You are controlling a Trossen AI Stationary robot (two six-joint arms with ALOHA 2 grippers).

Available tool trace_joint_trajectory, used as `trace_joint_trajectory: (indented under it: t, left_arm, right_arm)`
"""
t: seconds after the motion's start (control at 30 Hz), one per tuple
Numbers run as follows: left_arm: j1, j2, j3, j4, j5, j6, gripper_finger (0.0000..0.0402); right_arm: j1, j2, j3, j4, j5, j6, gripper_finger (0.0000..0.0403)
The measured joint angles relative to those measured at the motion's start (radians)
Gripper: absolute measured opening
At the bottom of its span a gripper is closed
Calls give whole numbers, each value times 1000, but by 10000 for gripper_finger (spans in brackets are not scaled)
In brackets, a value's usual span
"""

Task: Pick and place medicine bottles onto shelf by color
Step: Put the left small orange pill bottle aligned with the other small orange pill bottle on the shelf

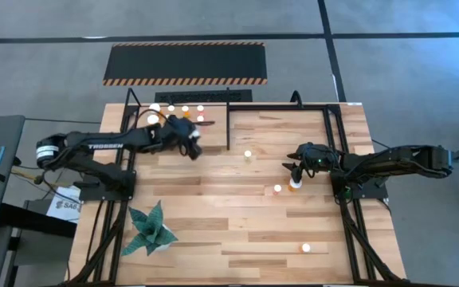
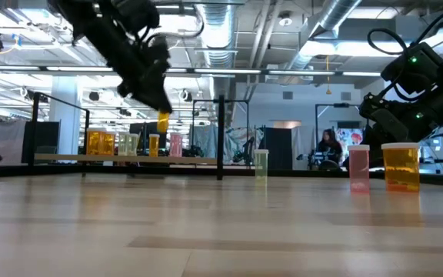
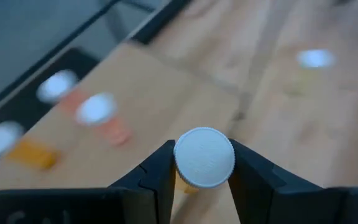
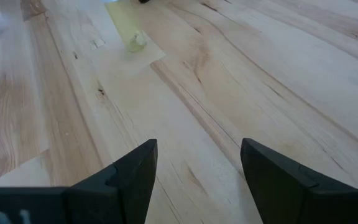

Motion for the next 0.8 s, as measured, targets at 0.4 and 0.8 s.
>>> trace_joint_trajectory:
  t: [0.4,0.8]
  left_arm:
    - [182,1,-153,194,-105,-220,114]
    - [213,8,-195,250,-170,-290,114]
  right_arm:
    - [0,0,0,0,0,0,256]
    - [0,0,0,0,0,0,256]
